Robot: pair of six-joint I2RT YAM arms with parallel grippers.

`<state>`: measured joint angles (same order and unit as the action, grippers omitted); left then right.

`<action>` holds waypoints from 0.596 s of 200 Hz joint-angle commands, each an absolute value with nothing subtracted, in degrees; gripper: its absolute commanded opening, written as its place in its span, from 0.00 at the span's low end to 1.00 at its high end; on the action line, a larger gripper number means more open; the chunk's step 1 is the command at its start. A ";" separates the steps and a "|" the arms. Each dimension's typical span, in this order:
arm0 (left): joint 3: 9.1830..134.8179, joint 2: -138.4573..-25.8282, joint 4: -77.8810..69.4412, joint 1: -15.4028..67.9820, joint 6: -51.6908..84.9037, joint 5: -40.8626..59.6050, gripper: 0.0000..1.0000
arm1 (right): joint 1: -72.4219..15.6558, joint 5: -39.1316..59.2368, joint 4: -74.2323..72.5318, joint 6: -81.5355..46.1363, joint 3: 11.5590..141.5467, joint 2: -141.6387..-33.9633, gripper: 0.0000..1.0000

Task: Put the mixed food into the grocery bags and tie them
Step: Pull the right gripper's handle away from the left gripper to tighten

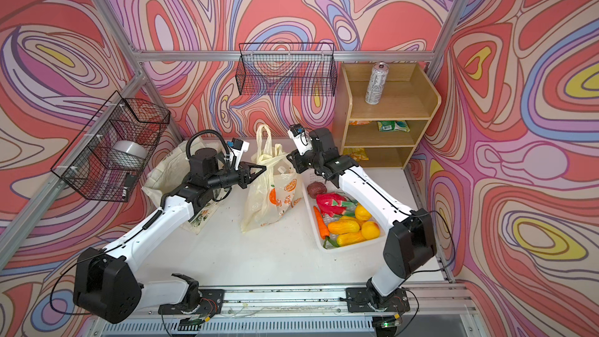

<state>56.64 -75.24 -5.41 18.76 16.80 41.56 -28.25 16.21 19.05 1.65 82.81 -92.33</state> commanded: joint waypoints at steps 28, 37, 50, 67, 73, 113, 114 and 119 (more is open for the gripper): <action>56.16 -74.62 -9.26 18.54 17.43 43.03 0.00 | -28.12 20.78 16.62 -0.97 80.86 -89.71 0.50; 56.25 -74.45 -8.98 18.54 17.08 42.90 0.00 | -27.67 21.42 16.84 -1.42 81.14 -89.16 0.52; 56.40 -74.35 -8.41 18.51 16.41 43.27 0.00 | -26.79 23.25 17.31 -3.01 82.24 -88.37 0.53; 56.82 -74.57 -7.33 18.54 15.37 43.83 0.00 | -25.95 26.92 17.22 -5.42 84.60 -87.90 0.58; 56.94 -74.62 -7.05 18.54 15.05 43.94 0.00 | -25.88 27.74 17.58 -5.95 86.18 -88.29 0.60; 57.64 -75.14 -5.87 18.53 14.20 45.16 0.00 | -25.91 35.02 23.39 -8.68 102.54 -98.62 0.76; 57.69 -75.14 -5.79 18.54 14.17 45.17 0.00 | -25.92 35.22 23.47 -8.73 103.04 -99.01 0.76; 57.74 -75.22 -5.72 18.54 14.15 45.30 0.00 | -25.88 36.01 24.26 -8.88 105.23 -100.62 0.77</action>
<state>56.45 -75.24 -6.39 18.76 15.81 43.53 -25.80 29.67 20.71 -6.37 97.45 -94.32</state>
